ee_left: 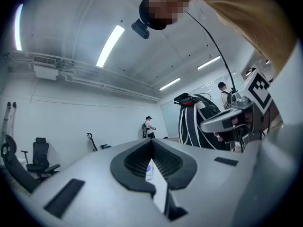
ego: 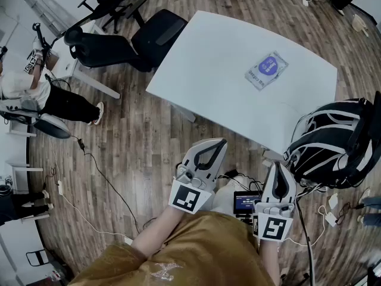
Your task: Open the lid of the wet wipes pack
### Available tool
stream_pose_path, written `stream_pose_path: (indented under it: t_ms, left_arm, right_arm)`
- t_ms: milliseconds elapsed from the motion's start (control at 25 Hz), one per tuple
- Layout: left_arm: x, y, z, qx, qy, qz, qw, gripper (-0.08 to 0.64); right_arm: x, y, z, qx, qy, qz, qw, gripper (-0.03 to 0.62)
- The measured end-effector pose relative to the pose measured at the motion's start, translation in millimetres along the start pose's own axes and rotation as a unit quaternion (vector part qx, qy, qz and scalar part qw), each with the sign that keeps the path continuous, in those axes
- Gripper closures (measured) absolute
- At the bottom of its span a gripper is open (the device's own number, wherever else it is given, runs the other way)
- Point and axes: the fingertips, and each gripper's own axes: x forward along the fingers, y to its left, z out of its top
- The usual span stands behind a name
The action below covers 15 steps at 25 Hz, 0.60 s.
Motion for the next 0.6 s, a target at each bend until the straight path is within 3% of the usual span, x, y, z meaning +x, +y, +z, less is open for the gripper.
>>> stream_pose_path:
  t_ms: [400, 600]
  left_arm:
    - [8.5, -4.4, 2.8, 0.013, 0.004, 0.020, 0.9997, 0.558]
    - [15.2, -11.0, 1.8, 0.014, 0.011, 0.030, 0.9994, 0.558]
  right_arm:
    - [3.0, -7.8, -4.8, -0.011, 0.002, 0.023, 1.000, 0.584]
    - [2.4, -14.7, -8.4, 0.008, 0.010, 0.026, 1.000, 0.584]
